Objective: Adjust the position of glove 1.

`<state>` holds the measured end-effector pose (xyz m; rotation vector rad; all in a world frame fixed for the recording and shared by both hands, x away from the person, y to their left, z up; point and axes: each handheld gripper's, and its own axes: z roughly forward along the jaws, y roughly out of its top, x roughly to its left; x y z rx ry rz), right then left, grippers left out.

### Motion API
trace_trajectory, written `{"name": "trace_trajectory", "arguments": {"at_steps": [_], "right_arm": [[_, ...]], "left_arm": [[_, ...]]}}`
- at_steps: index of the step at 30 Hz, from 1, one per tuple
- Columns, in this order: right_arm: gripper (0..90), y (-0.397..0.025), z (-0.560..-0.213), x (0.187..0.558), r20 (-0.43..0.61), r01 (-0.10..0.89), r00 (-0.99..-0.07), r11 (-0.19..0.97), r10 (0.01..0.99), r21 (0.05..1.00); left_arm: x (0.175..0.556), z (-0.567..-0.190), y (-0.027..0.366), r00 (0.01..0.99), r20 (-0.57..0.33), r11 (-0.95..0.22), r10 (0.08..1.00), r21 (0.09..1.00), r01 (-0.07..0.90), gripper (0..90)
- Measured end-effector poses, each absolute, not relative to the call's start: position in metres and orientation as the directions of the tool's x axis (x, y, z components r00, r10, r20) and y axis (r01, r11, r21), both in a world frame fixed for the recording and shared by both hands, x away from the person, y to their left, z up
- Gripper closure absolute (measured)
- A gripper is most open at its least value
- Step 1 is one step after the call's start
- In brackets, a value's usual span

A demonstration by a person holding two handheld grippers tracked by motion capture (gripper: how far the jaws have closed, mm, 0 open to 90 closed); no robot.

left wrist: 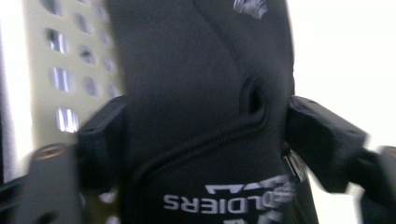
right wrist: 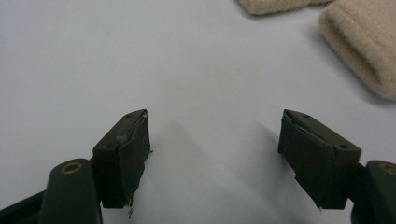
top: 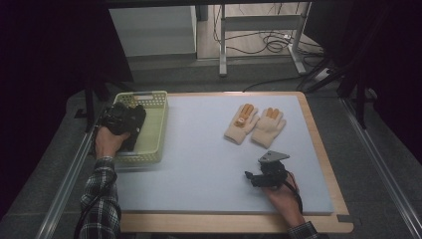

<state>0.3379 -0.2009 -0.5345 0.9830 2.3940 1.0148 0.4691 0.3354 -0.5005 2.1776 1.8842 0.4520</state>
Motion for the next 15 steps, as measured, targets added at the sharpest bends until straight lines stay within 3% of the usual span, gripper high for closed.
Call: {"name": "trace_trajectory", "arguments": {"at_steps": [3, 15], "right_arm": [[24.6, -0.201, -0.534, 0.338, -0.056, 0.46, -0.693, 0.501, 0.718, 0.733], [24.6, -0.201, -0.534, 0.338, -0.056, 0.46, -0.693, 0.501, 0.719, 0.733]], "left_arm": [[0.466, -0.493, 0.336, 0.123, 0.061, -0.138, 0.99, 0.397, 0.907, 8.4], [0.451, -0.473, 0.345, 0.175, -0.063, -0.12, 0.983, 0.507, 0.854, 6.2]]}}
